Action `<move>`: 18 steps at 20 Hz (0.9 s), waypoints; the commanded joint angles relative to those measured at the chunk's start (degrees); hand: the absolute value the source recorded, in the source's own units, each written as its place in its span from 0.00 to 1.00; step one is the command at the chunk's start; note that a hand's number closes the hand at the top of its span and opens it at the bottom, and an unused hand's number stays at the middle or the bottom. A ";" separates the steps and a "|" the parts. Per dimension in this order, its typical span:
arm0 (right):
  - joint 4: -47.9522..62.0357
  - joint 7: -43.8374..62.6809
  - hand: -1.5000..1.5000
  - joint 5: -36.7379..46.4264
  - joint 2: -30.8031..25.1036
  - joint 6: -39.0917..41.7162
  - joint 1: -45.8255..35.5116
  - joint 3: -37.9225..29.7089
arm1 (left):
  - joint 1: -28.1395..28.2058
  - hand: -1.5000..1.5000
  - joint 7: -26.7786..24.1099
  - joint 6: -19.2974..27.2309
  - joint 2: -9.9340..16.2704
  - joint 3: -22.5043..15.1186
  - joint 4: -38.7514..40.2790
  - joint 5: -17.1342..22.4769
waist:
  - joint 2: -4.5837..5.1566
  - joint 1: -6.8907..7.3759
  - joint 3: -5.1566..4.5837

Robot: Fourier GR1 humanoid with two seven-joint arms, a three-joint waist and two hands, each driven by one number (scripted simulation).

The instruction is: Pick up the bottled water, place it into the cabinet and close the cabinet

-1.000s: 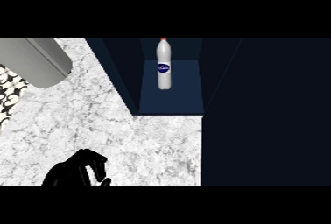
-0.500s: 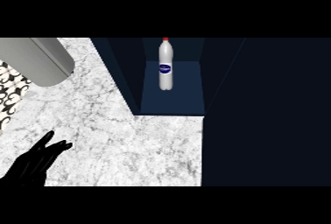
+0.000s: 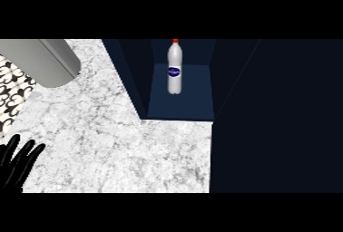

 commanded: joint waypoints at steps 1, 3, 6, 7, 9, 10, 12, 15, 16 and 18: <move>-15.18 5.59 1.00 9.04 -1.28 -3.38 -3.45 1.57 | 2.48 0.00 -0.13 -1.85 1.98 2.05 -0.48 1.40 | -0.36 0.63 -0.23; -14.88 7.07 1.00 9.11 -2.15 -3.99 -6.01 3.18 | 3.06 0.00 -0.31 -2.78 2.20 3.41 -0.76 2.92 | -0.39 0.64 -0.28; -13.71 9.03 1.00 9.11 -2.47 -5.63 -9.70 5.82 | 5.04 0.00 -0.67 -4.38 3.70 4.30 -0.28 2.91 | -0.78 1.06 -0.46; -13.02 10.04 1.00 9.77 -1.86 -7.04 -10.42 7.47 | 4.98 0.00 -0.40 -4.52 3.83 5.50 -0.74 4.25 | -0.51 0.64 -0.29; -12.60 10.94 1.00 9.00 -1.03 -9.50 -12.63 9.33 | 6.49 0.00 -0.75 -5.97 4.58 6.28 0.50 4.64 | -0.54 0.76 -0.45; -12.05 12.05 1.00 9.46 -0.50 -10.79 -13.83 11.43 | 6.96 0.00 -0.81 -5.52 4.87 6.14 -0.28 3.89 | -0.40 1.07 -0.28; -11.03 13.47 1.00 9.64 0.04 -12.93 -16.29 13.34 | 8.00 0.00 -1.04 -6.58 5.44 7.36 -0.32 4.87 | -0.59 1.52 -0.35; -9.31 15.50 1.00 9.67 1.87 -16.78 -20.42 16.71 | 8.51 0.00 -1.47 -7.60 6.39 8.88 -0.29 5.11 | -0.54 1.60 -0.41; -8.13 16.26 1.00 10.55 2.58 -17.98 -21.67 17.90 | 10.10 0.00 -2.04 -9.18 6.64 8.44 -0.41 4.88 | -0.76 2.48 -0.38; -7.34 18.17 1.00 11.03 4.06 -20.87 -25.88 20.05 | 10.10 0.00 -1.93 -9.94 7.03 9.94 -0.37 6.24 | -0.28 2.47 -0.28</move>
